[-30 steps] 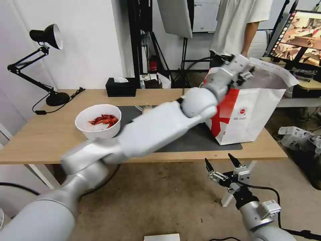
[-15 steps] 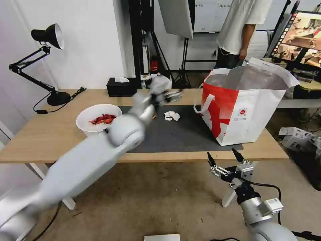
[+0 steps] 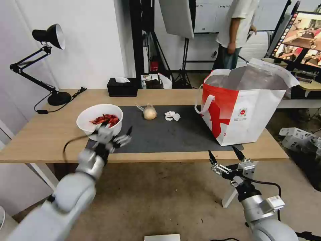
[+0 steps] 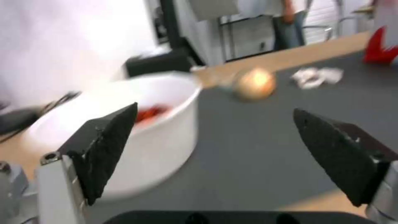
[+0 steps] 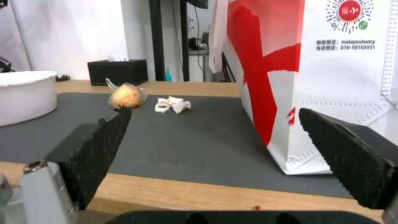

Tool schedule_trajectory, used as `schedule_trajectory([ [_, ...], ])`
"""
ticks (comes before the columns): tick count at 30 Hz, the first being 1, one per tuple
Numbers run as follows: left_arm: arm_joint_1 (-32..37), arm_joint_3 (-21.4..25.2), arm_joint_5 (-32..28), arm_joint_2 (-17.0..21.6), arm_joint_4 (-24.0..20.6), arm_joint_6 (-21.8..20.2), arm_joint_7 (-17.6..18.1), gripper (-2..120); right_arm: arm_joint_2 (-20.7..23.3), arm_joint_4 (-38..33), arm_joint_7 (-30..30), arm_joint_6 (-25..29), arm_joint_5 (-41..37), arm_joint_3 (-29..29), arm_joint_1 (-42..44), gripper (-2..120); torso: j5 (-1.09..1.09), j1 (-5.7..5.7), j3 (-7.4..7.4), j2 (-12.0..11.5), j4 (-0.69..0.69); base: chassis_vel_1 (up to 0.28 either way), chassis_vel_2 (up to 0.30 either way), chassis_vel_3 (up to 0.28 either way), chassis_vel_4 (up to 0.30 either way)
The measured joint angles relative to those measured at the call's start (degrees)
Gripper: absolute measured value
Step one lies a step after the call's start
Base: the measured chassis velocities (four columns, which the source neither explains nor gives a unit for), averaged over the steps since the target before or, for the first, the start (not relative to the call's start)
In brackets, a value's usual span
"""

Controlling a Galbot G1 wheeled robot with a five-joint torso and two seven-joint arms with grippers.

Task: Pick up the trash from the table and place it into the takeout bag.

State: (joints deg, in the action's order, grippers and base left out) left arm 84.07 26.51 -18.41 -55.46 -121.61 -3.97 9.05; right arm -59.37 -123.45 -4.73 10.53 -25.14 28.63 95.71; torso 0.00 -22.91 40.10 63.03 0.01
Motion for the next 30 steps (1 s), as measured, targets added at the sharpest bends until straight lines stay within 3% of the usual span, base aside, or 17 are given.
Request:
schedule_trajectory([
  [5,7.91,5.04,2.0,-4.56,0.72,2.8,-2.04,100,0.09,1.04,0.37,0.2,0.21,-0.01,0.39,100,0.01,0.0,0.0,0.01,-0.01,0.0,0.0,0.0,0.0],
  [13,10.28,5.13,5.13,-8.33,1.24,4.42,-1.98,100,-0.06,3.28,1.24,-0.23,2.06,-1.12,0.53,100,0.0,-0.01,0.0,0.0,-0.01,0.0,0.0,0.0,0.0],
  [30,9.45,4.35,5.09,-8.56,1.81,4.49,-1.76,100,-2.09,3.7,0.47,-0.84,3.56,-2.22,1.16,100,0.0,-0.02,0.01,0.0,-0.02,0.0,0.0,0.0,0.0],
])
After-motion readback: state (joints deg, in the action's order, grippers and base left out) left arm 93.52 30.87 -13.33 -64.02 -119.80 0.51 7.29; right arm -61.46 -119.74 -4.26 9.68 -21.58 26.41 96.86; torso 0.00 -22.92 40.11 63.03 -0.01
